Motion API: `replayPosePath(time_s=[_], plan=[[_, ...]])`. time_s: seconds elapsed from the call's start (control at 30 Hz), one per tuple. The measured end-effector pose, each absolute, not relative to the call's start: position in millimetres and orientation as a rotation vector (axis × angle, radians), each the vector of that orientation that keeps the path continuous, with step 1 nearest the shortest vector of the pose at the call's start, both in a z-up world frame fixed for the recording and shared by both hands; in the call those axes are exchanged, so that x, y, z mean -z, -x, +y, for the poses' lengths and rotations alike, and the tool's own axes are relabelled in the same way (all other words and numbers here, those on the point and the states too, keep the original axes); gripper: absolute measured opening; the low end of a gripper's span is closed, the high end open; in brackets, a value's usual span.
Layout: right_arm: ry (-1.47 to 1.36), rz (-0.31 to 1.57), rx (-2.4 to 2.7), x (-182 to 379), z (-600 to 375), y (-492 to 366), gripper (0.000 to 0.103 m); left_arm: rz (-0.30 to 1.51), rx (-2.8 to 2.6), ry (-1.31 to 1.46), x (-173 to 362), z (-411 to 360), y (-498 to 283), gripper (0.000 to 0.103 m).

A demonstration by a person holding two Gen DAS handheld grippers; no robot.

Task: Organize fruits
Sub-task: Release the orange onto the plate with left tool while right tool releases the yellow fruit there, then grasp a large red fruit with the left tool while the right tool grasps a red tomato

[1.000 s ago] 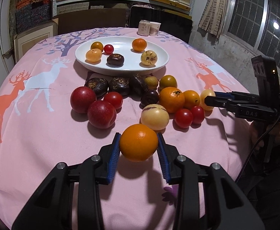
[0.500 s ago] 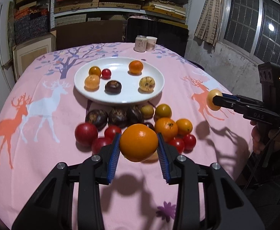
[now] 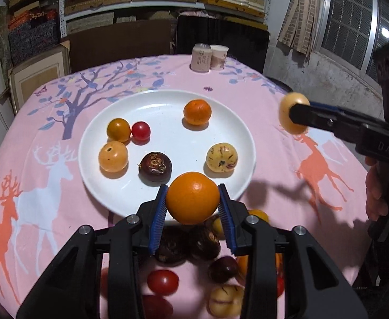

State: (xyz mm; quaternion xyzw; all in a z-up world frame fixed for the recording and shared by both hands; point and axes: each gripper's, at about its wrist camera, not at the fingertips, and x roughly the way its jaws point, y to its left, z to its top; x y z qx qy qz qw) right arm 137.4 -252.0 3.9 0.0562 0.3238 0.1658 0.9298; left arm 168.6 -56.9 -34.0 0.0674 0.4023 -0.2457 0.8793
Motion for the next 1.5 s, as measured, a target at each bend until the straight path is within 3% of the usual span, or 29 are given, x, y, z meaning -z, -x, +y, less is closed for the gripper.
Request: replayPosePath(time_s=[0.23,0.37,0.57,0.83,1.1,1.17,1.37,1.5], plan=[[-0.093,0.764,-0.349,30,-227,-203,0.043,0.919,0.494,-0.146,60,-63,-204,0.037],[-0.071,0.782,-0.359,41,-216,-218,0.047,0.908,0.476,-0.109,57,-57,-210,0.061],[-0.096,0.726,-0.368,24,-226,-191,0.052,0.837,0.468,-0.076,32,-33,-183,0.078],[-0.135,0.683,-0.333,12,-246,-124,0.055,0.828,0.465,-0.088,31,6,-113,0.081],[-0.301,0.715,-0.334,66,-276,-59,0.057,0.902,0.414,-0.139,77,22,-77,0.079],[-0.342,0.743,-0.319,79,-281,-57,0.057,0.904,0.395,-0.149,84,18,-80,0.065],[-0.295,0.726,-0.321,80,-274,-50,0.057,0.904,0.383,-0.151,90,7,-93,0.038],[-0.239,0.729,-0.385,79,-262,-46,0.057,0.871,0.417,-0.103,86,12,-91,0.038]])
